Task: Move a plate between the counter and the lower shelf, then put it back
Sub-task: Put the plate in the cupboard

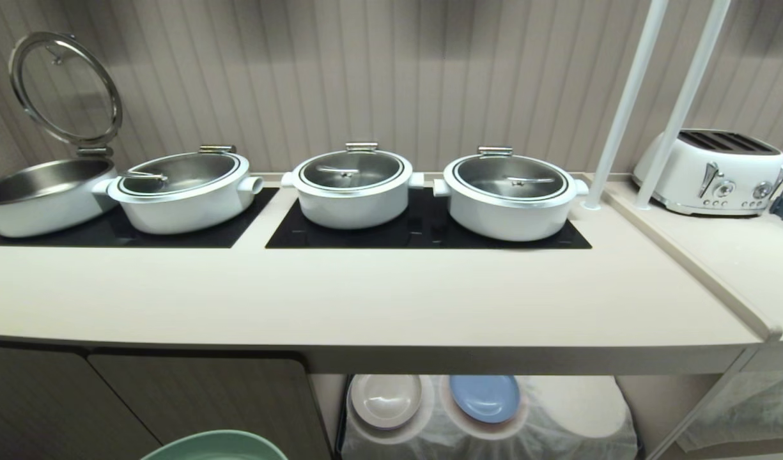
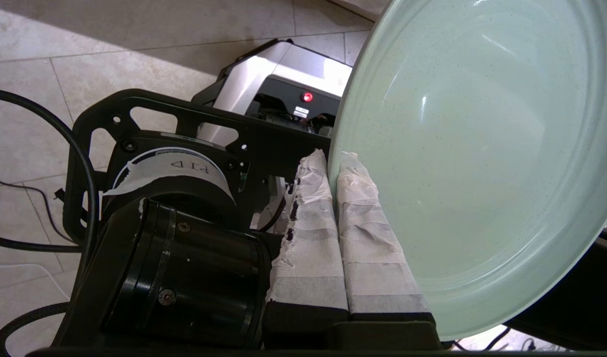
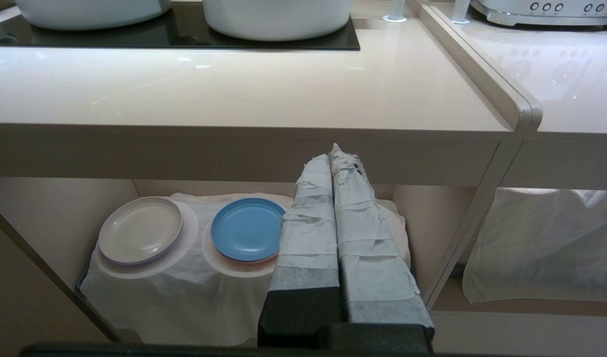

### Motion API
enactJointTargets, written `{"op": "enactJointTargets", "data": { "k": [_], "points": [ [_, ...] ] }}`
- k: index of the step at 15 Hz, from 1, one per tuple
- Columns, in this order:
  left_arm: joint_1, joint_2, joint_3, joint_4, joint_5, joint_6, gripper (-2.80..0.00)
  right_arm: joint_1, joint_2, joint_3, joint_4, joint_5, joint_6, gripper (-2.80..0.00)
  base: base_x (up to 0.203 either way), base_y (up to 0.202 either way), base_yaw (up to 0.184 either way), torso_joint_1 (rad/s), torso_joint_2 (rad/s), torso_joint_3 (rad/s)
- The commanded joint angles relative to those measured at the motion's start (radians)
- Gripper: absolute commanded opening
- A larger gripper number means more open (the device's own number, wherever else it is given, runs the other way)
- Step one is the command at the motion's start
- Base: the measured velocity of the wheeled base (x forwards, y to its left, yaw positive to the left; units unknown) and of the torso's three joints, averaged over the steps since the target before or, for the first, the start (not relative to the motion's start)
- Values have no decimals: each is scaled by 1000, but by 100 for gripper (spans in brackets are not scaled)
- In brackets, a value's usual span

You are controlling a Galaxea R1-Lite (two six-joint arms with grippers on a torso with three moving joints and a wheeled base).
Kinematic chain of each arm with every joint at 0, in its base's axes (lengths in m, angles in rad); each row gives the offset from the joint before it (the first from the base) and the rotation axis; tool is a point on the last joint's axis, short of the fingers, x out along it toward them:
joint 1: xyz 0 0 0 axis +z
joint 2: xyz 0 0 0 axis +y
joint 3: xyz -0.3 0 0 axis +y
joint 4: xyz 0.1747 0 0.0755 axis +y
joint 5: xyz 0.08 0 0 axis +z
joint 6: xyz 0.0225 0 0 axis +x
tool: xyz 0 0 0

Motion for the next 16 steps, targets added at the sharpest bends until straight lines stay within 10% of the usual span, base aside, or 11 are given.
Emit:
{"op": "enactJointTargets", "data": {
  "k": [1,16],
  "points": [
    [-3,-2,0,5,0,-4,-280,0,0,0,1,0,1,-280,0,0,0,0,0,0],
    [-5,-5,2,3,0,-3,-280,0,0,0,0,0,1,-280,0,0,0,0,0,0]
  ]
}}
